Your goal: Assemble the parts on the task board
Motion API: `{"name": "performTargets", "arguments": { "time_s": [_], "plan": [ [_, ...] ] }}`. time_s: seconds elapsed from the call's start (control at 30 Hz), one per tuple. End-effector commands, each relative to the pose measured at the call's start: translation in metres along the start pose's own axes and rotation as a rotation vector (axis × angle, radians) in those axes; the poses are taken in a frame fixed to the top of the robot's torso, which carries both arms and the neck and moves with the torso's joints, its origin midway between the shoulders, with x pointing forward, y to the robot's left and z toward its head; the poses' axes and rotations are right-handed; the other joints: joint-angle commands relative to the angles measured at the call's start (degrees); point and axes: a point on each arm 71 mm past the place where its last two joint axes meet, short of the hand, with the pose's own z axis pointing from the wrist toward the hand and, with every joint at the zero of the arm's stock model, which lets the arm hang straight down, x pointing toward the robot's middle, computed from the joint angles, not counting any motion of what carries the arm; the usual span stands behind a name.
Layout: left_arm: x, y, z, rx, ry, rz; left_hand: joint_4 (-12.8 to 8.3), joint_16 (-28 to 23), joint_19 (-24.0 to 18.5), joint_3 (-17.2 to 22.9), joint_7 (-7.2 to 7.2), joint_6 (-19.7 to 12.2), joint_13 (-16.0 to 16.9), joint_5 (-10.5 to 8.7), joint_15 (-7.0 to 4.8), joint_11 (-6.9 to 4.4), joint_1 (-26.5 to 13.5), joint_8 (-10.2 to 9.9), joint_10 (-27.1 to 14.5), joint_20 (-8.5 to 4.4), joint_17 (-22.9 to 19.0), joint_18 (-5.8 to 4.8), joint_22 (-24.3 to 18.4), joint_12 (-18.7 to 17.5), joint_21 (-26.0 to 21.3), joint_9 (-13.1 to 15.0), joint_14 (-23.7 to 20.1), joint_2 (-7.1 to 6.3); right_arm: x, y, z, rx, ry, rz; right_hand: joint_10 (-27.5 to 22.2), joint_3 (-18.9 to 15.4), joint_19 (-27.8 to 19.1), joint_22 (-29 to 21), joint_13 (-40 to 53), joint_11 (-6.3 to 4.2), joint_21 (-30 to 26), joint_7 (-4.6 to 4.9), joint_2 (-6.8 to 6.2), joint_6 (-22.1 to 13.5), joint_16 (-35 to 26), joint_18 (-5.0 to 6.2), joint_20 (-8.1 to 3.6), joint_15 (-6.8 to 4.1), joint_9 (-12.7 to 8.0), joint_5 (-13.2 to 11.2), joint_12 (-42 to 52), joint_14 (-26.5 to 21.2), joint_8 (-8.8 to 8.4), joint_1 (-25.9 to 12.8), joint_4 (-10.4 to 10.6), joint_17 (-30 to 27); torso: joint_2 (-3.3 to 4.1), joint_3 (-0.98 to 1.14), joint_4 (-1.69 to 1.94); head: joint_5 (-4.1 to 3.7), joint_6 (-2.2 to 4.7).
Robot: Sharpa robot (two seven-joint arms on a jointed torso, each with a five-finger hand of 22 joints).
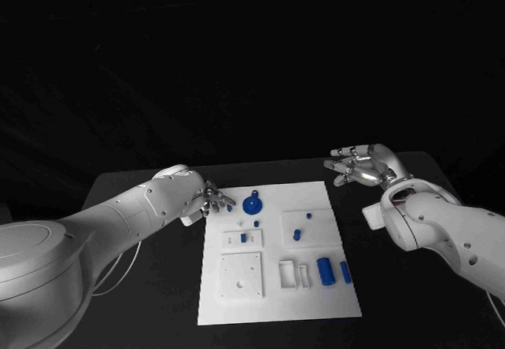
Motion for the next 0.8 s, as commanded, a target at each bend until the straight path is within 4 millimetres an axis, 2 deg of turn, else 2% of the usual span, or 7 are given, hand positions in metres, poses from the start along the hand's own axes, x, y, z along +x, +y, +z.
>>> {"name": "performTargets", "arguments": {
  "time_s": [0.03, 0.2, 0.53, 0.8],
  "plan": [
    [0.0031, -0.0033, 0.0001, 0.020, 0.027, 0.008, -0.4, 0.3, -0.3, 0.0, -0.03, 0.1, -0.1, 0.23, 0.08, -0.11, 0.1, -0.3, -0.4, 0.07, -0.1, -0.42, 1.0, 0.1, -0.3, 0.0, -0.4, 0.51, 0.0014, 0.0012, 0.0000, -0.009, 0.004, -0.002, -0.3, 0.2, -0.1, 0.0, -0.1, -0.02, 0.2, 0.02, 0.24, -0.3, -0.2, 0.60, 0.29, 0.29, 0.0, 0.2, -0.2, -0.1, -0.20, -0.1, 0.0, -0.1, -0.02, 0.07, 0.04, -0.01, 0.01],
    [0.0040, -0.0026, 0.0009, 0.018, 0.034, 0.009, -0.9, 0.3, -0.4, 0.0, 0.06, 0.2, -0.1, 0.22, 0.12, -0.06, 0.2, -1.0, -0.5, 0.11, -0.1, -0.41, 1.0, 0.2, -0.3, -0.5, -0.5, 0.84, 0.0020, 0.0014, 0.0002, -0.009, 0.005, -0.001, -0.3, 0.2, -0.1, 0.0, -0.1, -0.02, 0.2, 0.02, 0.24, -0.3, -0.2, 0.60, 0.29, 0.29, 0.0, 0.2, -0.2, -0.1, -0.20, -0.1, 0.0, -0.1, 0.03, 0.08, -0.02, 0.05, 0.03],
    [0.0084, -0.0019, 0.0025, 0.019, 0.051, 0.006, -2.3, 0.5, -0.5, 0.5, 0.31, 0.5, -0.1, 0.24, 0.24, 0.08, 1.1, -3.2, -0.8, 0.22, -0.3, -0.38, 1.0, 0.2, -0.4, -2.0, -0.8, 2.60, 0.0033, 0.0019, 0.0005, -0.010, 0.007, 0.000, -0.3, 0.1, -0.1, -0.3, -0.1, -0.02, 0.3, 0.00, 0.30, -0.1, -0.2, 0.60, 0.30, 0.30, 0.0, 0.1, -0.2, -0.1, -0.18, -0.2, 0.0, -0.1, 0.02, 0.03, -0.03, -0.05, 0.01],
    [0.0085, 0.0003, 0.0035, 0.016, 0.055, -0.012, -3.2, 0.7, -0.6, 0.7, 0.32, 1.2, -0.1, 0.27, 0.27, 0.10, 1.2, -4.6, -0.9, 0.26, -0.3, -0.35, 1.1, 0.3, -0.3, -3.0, -0.9, 3.34, 0.0046, 0.0023, 0.0009, -0.010, 0.009, 0.002, -0.3, 0.0, -0.1, -0.4, -0.1, -0.03, 0.3, 0.00, 0.36, -0.1, -0.2, 0.60, 0.31, 0.30, 0.0, 0.1, -0.2, -0.1, -0.20, -0.2, 0.1, -0.1, 0.07, 0.06, -0.09, -0.10, 0.01]
  ]
}}
